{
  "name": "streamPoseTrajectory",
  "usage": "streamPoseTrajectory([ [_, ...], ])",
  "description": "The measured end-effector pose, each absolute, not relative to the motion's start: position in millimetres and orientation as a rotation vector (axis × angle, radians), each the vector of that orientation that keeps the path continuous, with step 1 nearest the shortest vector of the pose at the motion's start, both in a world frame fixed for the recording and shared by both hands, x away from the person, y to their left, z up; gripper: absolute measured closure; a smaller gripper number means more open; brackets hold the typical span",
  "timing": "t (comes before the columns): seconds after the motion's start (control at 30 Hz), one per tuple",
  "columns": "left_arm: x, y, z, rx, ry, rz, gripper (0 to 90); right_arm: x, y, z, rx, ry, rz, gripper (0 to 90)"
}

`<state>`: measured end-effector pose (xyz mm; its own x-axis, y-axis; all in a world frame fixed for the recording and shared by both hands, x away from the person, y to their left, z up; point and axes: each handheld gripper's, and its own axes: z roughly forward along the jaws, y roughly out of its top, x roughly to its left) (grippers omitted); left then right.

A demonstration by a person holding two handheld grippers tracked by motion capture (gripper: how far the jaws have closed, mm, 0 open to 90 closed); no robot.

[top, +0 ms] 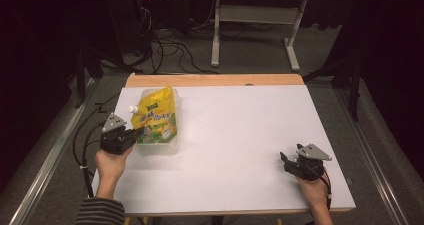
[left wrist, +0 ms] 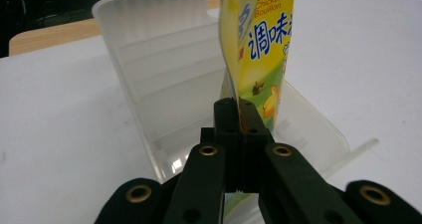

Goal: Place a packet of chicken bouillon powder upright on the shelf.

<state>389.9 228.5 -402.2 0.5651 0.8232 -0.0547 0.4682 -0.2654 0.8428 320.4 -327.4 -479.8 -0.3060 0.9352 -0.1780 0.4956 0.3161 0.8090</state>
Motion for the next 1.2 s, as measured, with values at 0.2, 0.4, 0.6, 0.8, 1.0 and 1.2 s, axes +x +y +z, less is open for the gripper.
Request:
streamPoseTrajectory([
  [0.2, 382, 228, -407, 1.953, 1.033, 0.521, 89.7, 320, -327, -480, 1.263, 1.929, 0.855, 31.5],
  [0.4, 384, 230, -412, 1.945, 1.050, 0.522, 89.7, 321, -327, -480, 1.263, 1.928, 0.852, 31.5],
  [0.6, 382, 230, -412, 1.940, 1.045, 0.520, 84.2, 321, -327, -480, 1.265, 1.928, 0.852, 31.5],
  [0.8, 380, 230, -410, 1.908, 1.043, 0.535, 73.2, 321, -327, -480, 1.264, 1.928, 0.853, 31.5],
  [1.0, 376, 234, -406, 1.880, 1.060, 0.543, 64.0, 321, -327, -480, 1.261, 1.930, 0.851, 31.5],
  [1.2, 375, 233, -405, 1.878, 1.070, 0.554, 59.5, 321, -327, -480, 1.262, 1.930, 0.851, 31.5],
])
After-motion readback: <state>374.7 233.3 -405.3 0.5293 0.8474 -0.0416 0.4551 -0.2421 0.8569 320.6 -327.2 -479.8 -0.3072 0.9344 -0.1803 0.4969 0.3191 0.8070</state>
